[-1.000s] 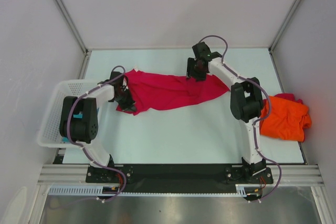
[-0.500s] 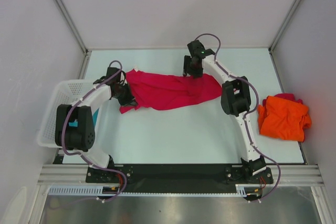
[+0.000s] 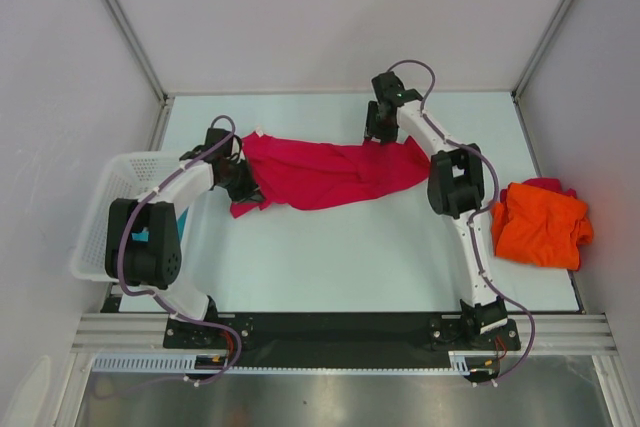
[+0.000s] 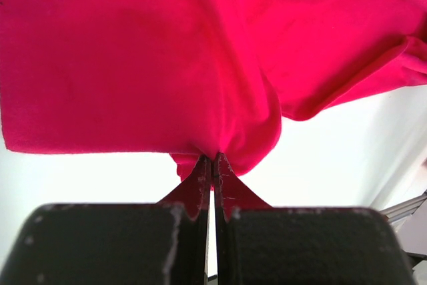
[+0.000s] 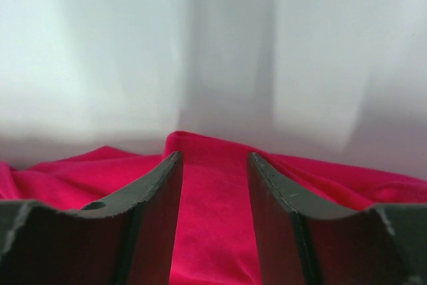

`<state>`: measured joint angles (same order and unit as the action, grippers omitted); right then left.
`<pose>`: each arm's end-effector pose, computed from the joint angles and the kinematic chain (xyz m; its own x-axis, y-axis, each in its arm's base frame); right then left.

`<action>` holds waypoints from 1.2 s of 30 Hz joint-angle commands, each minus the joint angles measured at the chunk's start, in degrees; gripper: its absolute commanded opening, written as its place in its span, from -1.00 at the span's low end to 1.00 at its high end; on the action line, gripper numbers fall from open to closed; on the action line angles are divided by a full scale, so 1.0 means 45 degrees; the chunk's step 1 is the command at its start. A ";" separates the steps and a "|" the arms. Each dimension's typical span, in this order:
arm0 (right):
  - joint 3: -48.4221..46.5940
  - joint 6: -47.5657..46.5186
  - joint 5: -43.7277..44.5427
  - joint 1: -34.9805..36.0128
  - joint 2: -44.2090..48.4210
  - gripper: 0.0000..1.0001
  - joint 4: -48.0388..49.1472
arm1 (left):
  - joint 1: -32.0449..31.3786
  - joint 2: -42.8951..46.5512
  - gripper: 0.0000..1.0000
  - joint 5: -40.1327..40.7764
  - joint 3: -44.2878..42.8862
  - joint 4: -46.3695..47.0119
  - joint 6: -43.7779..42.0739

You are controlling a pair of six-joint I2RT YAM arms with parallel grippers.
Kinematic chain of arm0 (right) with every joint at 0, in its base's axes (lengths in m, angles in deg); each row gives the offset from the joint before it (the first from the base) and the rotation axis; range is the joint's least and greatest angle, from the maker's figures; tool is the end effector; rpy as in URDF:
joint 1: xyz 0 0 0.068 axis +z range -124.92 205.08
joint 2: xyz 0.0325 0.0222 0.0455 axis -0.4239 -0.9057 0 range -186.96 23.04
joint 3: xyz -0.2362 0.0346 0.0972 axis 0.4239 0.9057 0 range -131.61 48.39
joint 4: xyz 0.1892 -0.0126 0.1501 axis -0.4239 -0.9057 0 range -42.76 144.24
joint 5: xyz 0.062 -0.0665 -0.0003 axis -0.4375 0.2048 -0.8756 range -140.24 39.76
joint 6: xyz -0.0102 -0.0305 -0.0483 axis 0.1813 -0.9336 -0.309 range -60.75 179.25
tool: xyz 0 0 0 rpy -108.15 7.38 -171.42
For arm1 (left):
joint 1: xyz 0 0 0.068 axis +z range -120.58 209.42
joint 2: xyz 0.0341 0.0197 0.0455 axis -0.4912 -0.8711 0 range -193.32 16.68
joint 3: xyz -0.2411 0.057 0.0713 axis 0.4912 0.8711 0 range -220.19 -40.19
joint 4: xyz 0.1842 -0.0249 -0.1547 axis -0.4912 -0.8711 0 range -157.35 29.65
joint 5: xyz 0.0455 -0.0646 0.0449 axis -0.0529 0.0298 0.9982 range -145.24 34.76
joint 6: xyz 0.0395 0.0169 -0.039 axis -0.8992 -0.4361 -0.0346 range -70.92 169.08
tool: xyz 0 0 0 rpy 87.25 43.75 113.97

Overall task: Fold and stack the t-shirts
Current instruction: Flatten out the tshirt

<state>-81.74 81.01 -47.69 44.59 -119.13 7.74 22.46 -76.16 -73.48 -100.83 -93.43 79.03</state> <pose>0.4795 0.1678 0.1793 -0.8623 0.0873 -0.4989 0.0085 0.9874 0.1581 0.2974 -0.0494 0.1901 -0.9036 -0.3674 -0.2204 -0.2379 0.8581 -0.4551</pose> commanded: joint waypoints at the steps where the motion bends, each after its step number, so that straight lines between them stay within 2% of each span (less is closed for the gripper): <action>1: -0.1062 -0.0226 -0.0136 0.0001 -0.0438 -0.03 -0.0115 | -0.0113 -0.0072 -1.00 -0.0205 -0.0039 0.0281 0.0023; 11: -0.1962 -0.0089 -0.0331 0.0177 -0.0399 0.12 -0.0116 | -0.0133 -0.0346 -0.99 -0.0263 -0.0293 0.0339 0.0043; 20: -0.1826 0.0028 -0.0429 0.0294 -0.0946 0.10 -0.0174 | -0.0133 -0.0482 -1.00 -0.0282 -0.0352 0.0359 -0.0036; 27: -0.1553 -0.0050 -0.0448 0.0333 -0.0887 0.00 -0.0116 | -0.0133 -0.0658 -1.00 -0.0400 -0.0333 0.0456 -0.0055; 30: -0.1455 -0.0070 -0.0449 0.0313 -0.0888 -0.18 -0.0096 | -0.0133 -0.0736 -1.00 -0.0439 -0.0294 0.0554 -0.0055; 32: -0.1396 -0.0108 -0.0820 0.0352 -0.0907 -0.43 -0.0096 | -0.0133 -0.0814 -1.00 -0.0478 -0.0294 0.0574 -0.0055; 33: -0.1376 -0.0109 -0.0839 0.0353 -0.0888 -0.60 -0.0116 | -0.0113 -0.0834 -1.00 -0.0517 -0.0294 0.0593 -0.0055; 34: -0.1318 -0.0109 -0.0820 0.0353 -0.0849 -1.00 -0.0096 | -0.0133 -0.0854 -1.00 -0.0517 -0.0294 0.0632 -0.0055; 36: -0.1221 -0.0167 -0.0820 0.0353 -0.0732 -1.00 -0.0116 | -0.0113 -0.0873 -1.00 -0.0575 -0.0294 0.0652 -0.0016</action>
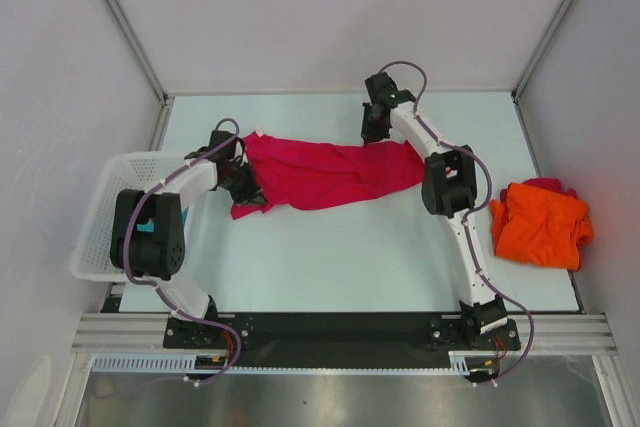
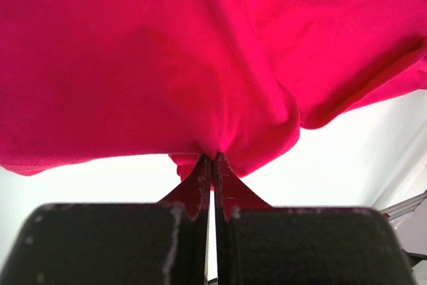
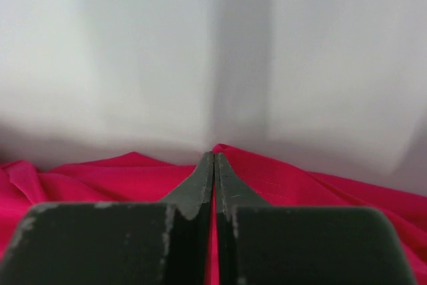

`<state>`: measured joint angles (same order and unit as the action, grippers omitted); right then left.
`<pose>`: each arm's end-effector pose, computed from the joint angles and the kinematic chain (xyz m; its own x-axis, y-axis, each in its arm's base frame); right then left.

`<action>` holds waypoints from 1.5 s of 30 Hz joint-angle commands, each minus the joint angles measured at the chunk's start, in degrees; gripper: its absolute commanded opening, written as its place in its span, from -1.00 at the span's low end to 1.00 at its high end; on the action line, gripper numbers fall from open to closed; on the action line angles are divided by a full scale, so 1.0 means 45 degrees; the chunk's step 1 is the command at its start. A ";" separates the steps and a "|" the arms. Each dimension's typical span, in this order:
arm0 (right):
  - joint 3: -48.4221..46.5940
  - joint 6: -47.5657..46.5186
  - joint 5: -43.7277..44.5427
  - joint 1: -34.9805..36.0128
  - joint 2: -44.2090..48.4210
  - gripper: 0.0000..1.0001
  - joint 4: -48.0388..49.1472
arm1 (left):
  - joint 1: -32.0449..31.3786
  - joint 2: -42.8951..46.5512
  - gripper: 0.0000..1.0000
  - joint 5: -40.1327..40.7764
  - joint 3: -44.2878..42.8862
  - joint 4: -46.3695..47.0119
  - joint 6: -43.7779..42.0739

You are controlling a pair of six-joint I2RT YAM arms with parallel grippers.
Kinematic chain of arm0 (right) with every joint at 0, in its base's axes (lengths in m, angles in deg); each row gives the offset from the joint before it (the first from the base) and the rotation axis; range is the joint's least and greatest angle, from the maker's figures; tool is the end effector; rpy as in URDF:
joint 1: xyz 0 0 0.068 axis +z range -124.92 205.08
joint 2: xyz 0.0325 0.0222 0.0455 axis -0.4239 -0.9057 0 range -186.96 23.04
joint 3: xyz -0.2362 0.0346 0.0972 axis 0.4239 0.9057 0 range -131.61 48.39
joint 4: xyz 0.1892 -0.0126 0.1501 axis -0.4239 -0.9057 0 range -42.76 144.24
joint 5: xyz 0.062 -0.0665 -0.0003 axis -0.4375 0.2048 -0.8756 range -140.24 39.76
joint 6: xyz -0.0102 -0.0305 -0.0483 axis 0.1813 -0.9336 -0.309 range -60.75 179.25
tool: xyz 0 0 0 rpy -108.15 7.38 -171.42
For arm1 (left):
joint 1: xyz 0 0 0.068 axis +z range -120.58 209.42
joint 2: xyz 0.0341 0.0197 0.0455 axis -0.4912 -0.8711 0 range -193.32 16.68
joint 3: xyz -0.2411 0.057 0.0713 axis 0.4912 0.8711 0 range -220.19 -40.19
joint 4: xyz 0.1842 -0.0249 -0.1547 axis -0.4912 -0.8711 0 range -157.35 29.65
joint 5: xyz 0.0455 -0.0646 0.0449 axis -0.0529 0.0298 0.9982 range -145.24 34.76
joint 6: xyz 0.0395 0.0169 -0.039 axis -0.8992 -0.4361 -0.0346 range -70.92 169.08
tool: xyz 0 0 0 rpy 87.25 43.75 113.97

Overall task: Fold and stack the t-shirts
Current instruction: Flatten out the tshirt

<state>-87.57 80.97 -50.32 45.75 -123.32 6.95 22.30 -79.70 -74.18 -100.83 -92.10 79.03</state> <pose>0.4862 0.1834 0.1720 -0.8655 0.0689 -0.4962 -0.0360 0.9794 0.1988 0.3037 -0.0515 0.1737 -0.9143 -0.3617 -0.1820 -0.2493 0.8571 -0.4509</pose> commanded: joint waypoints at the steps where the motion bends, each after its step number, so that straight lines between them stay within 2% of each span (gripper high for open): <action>1: 0.0232 -0.0235 -0.0198 0.0114 0.0375 -1.00 0.0059 | -0.0099 -0.0087 -1.00 -0.0459 -0.0294 0.0375 -0.0016; 8: 0.0857 -0.0353 -0.0003 0.0271 0.1235 -1.00 0.0332 | -0.0099 0.0109 -1.00 -0.0557 -0.0274 0.0395 0.0003; 13: 0.1169 -0.0489 0.0817 0.0427 0.2171 -1.00 0.0176 | -0.0099 0.0284 -1.00 -0.0693 -0.0430 0.0336 0.0043; 19: 0.1502 -0.0665 0.1559 0.0544 0.3656 -1.00 -0.0214 | -0.0099 0.0440 -1.00 -0.0733 -0.1561 -0.0461 -0.0074; 27: 0.3295 -0.0783 0.2809 0.0739 0.7459 -1.00 -0.0682 | -0.0060 0.1650 -1.00 -0.0596 -0.3922 -0.2181 -0.0328; 35: 0.5310 -0.0685 0.4371 0.0994 1.1760 -1.00 -0.1405 | 0.0135 0.3933 -1.00 -0.0694 -0.5760 -0.4387 -0.0406; 40: 0.5078 -0.0549 0.5229 0.1052 1.4182 -1.00 -0.2692 | 0.0643 0.5204 -1.00 -0.0811 -0.7850 -0.5911 -0.0407; 42: 0.4532 -0.0470 0.5465 0.1110 1.5140 -1.00 -0.3454 | 0.0624 0.6236 -1.00 -0.0342 -0.7503 -0.5835 0.0080; 45: 0.3575 -0.0315 0.5856 0.1169 1.6078 -1.00 -0.4606 | 0.0663 0.7272 -1.00 -0.1005 -0.6606 -0.5486 0.0685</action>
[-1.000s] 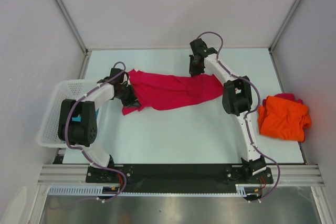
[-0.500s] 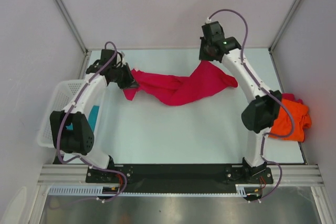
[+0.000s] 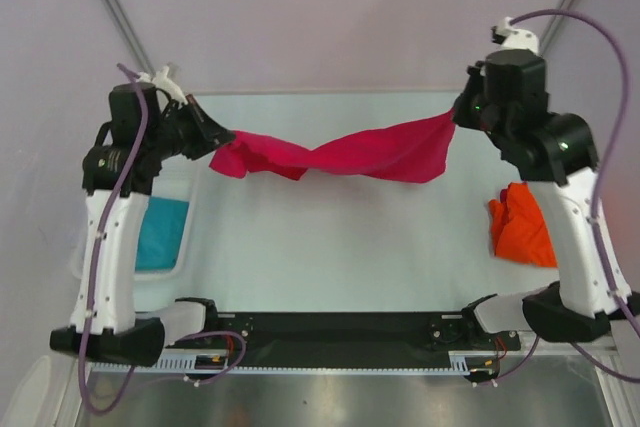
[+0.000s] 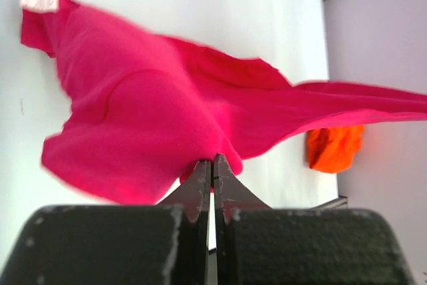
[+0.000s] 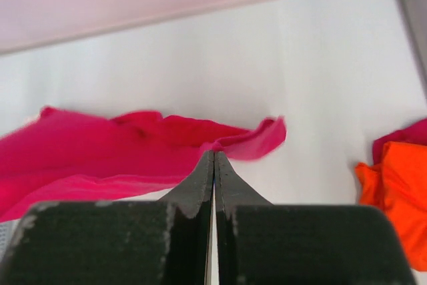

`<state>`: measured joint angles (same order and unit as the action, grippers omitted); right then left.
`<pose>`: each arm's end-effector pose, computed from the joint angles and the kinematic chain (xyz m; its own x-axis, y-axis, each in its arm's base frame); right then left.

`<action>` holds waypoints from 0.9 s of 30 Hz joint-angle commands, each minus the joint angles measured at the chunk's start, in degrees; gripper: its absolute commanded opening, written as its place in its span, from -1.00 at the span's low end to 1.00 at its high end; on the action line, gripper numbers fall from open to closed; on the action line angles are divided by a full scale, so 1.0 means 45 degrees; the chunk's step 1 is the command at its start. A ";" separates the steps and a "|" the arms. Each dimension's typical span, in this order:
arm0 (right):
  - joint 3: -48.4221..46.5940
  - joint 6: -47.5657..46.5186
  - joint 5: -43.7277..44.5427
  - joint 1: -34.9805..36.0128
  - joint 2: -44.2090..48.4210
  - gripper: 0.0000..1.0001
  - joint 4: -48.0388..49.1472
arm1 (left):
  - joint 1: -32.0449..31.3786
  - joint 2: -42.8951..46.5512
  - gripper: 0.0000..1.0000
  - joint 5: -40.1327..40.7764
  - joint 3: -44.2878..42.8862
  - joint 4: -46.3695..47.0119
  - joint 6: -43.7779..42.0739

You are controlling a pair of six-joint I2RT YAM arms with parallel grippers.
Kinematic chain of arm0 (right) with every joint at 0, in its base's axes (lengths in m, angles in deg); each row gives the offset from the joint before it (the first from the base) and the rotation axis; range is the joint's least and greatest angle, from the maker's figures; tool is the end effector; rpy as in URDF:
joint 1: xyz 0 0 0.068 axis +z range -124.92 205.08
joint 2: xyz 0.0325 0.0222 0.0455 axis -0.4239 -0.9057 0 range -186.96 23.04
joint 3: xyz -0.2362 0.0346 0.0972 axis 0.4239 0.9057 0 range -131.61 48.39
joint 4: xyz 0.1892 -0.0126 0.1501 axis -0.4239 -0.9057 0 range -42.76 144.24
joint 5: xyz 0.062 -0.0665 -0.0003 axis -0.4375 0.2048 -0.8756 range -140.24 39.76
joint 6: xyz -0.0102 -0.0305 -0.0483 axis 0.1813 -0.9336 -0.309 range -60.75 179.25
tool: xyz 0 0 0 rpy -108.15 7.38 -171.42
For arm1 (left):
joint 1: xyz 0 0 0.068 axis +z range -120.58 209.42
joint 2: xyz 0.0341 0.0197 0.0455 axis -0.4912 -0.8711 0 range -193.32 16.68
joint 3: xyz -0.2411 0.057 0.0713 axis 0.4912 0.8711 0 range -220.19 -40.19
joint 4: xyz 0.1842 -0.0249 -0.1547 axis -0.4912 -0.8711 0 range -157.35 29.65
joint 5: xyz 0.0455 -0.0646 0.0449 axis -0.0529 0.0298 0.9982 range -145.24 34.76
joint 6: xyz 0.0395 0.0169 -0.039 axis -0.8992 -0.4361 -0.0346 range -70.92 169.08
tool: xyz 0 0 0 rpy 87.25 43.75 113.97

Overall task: Fold and stack the t-shirts
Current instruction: Flatten out the tshirt

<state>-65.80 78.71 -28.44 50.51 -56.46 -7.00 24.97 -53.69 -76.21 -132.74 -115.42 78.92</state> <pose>0.2102 0.0828 0.4842 -0.4134 0.1458 -0.8988 0.0415 0.9891 0.1414 0.2141 -0.0316 0.4264 -0.6547 -0.4151 -0.6317 0.0532 0.8083 -0.5864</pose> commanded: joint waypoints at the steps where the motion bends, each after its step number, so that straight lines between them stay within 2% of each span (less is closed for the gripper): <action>1: -0.1516 0.0244 0.1034 0.0130 0.1377 -1.00 -0.1800 | 0.0070 0.1748 -1.00 -0.0554 0.0547 -0.0205 0.0924; 4: -0.2143 0.0576 0.0976 0.0150 0.1963 -1.00 -0.2874 | 0.0051 0.2394 -1.00 -0.0477 -0.0210 -0.0437 0.1666; 11: -0.2222 0.1027 0.0761 0.0169 0.3136 -1.00 -0.3054 | 0.0070 0.2008 -1.00 0.0188 -0.5204 -0.1980 0.2391; 14: -0.2086 0.0832 0.0800 0.0169 0.3020 -1.00 -0.2761 | 0.0070 0.1383 -1.00 0.0265 -0.6595 -0.2294 0.2508; 19: -0.0742 0.0305 0.0956 0.0072 0.1774 -1.00 -0.1223 | 0.0070 -0.0199 -1.00 0.0462 -0.6836 -0.1340 0.2352; 22: -0.0076 0.0050 -0.0640 -0.1135 0.0487 -1.00 0.0396 | 0.0187 -0.2360 -1.00 0.0423 -0.6503 -0.0226 0.2371; 24: -0.0228 -0.0028 -0.1698 -0.2074 -0.0492 -1.00 0.1316 | 0.0324 -0.3730 -0.99 0.0325 -0.7261 0.0206 0.2391; 27: -0.2371 -0.0282 -0.1856 -0.2662 -0.3126 -1.00 0.1362 | 0.0849 -0.8269 -1.00 -0.0260 -1.0263 -0.0144 0.2623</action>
<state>-69.32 79.92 -32.28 41.77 -59.92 -7.98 25.95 -69.77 -75.47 -169.64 -118.41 88.34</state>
